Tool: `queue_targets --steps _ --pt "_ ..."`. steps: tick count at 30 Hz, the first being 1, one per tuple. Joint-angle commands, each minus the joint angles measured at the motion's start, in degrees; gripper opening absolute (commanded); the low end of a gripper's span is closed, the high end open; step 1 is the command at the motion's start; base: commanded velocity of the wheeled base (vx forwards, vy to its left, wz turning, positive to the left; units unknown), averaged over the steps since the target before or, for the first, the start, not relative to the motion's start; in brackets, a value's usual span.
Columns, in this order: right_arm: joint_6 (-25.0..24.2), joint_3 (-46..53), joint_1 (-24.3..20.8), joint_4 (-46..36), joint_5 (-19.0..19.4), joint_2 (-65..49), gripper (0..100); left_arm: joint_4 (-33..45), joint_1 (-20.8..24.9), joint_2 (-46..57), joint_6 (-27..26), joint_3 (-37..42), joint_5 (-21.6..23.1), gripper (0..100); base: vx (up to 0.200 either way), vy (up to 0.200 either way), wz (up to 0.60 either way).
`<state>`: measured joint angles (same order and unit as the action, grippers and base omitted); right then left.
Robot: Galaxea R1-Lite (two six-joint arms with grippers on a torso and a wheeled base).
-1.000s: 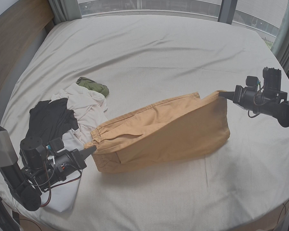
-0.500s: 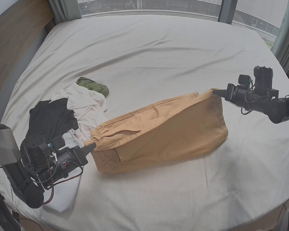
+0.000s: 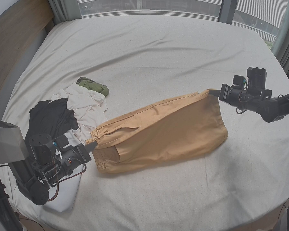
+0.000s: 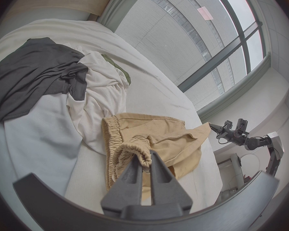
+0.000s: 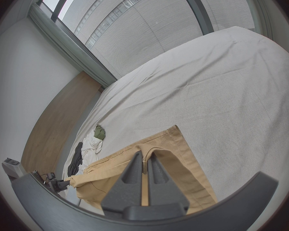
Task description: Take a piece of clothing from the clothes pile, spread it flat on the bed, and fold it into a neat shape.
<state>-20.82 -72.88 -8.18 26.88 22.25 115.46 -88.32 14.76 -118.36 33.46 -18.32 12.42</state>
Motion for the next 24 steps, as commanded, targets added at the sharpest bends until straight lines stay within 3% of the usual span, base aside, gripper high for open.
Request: queue_targets --steps 1,24 --pt "0.0 -1.2 -0.1 0.1 0.0 1.3 0 0.0 -0.2 -2.2 0.1 -2.1 -1.3 0 0.0 0.0 0.0" --pt "0.0 -2.9 -0.2 2.9 -0.8 3.5 0 0.0 -1.1 -2.8 2.0 -3.8 -1.3 0 0.0 0.0 0.0"
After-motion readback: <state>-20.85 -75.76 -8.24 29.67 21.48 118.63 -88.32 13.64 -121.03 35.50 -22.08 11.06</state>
